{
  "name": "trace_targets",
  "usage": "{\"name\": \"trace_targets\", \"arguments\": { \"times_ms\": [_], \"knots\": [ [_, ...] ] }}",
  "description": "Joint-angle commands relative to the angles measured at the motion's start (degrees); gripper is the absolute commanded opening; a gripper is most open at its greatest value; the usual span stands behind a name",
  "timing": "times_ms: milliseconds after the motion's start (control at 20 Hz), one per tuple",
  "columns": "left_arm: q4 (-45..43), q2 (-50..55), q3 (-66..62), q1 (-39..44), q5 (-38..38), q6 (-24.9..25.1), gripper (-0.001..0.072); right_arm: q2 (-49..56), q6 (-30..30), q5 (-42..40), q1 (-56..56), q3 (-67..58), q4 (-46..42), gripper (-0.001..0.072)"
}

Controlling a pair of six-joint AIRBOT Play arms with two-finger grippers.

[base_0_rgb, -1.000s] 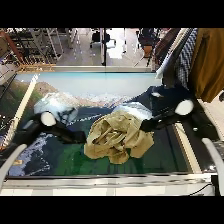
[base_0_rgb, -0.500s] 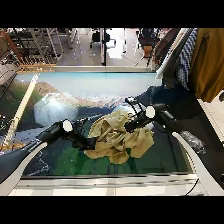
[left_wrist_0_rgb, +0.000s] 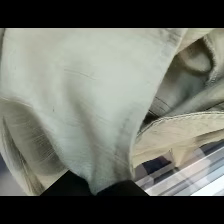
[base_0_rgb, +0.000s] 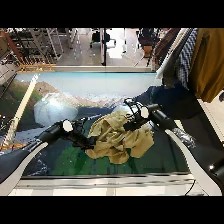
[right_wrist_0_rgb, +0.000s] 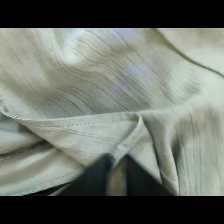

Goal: Fold the clothes and pants, and hang the long-sleeved shirts on hangers.

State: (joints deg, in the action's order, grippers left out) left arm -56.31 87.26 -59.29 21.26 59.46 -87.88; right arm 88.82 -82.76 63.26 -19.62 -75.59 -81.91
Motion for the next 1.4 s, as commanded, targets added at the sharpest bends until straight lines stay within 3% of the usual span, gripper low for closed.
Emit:
{"name": "trace_targets", "arguments": {
  "times_ms": [0,250,700,750,850,900,1350],
  "knots": [
    [-0.2,-1.6,0.0,-0.1,-0.1,0.3,0.0011,0.8,-0.6,0.3,-0.1,-0.1,-1.0,0.0017],
    [-0.6,-6.0,0.0,-2.1,-0.1,0.3,0.001,0.3,-0.5,5.0,-0.1,-6.5,-1.6,0.0015],
    [-0.2,-13.8,0.0,-4.9,0.2,0.5,0.0019,-7.4,-0.5,5.3,-0.1,-17.6,-1.4,0.0015],
    [0.2,-13.7,0.0,-4.7,0.3,0.5,0.0059,-8.3,-0.4,5.7,-0.1,-17.6,-1.3,0.0015],
    [0.2,-13.0,0.0,-4.1,-0.4,0.5,0.0372,-9.9,-0.1,7.4,-0.1,-17.6,-1.1,0.0015],
    [0.2,-12.3,0.0,-3.8,-1.0,0.4,0.0472,-10.6,-0.1,8.3,-0.1,-17.6,-0.9,0.0015],
    [2.1,-8.4,0.0,-3.5,-14.0,0.5,0.049,-12.2,1.4,12.7,-3.1,-17.6,-0.4,0.0015]
  ]
}}
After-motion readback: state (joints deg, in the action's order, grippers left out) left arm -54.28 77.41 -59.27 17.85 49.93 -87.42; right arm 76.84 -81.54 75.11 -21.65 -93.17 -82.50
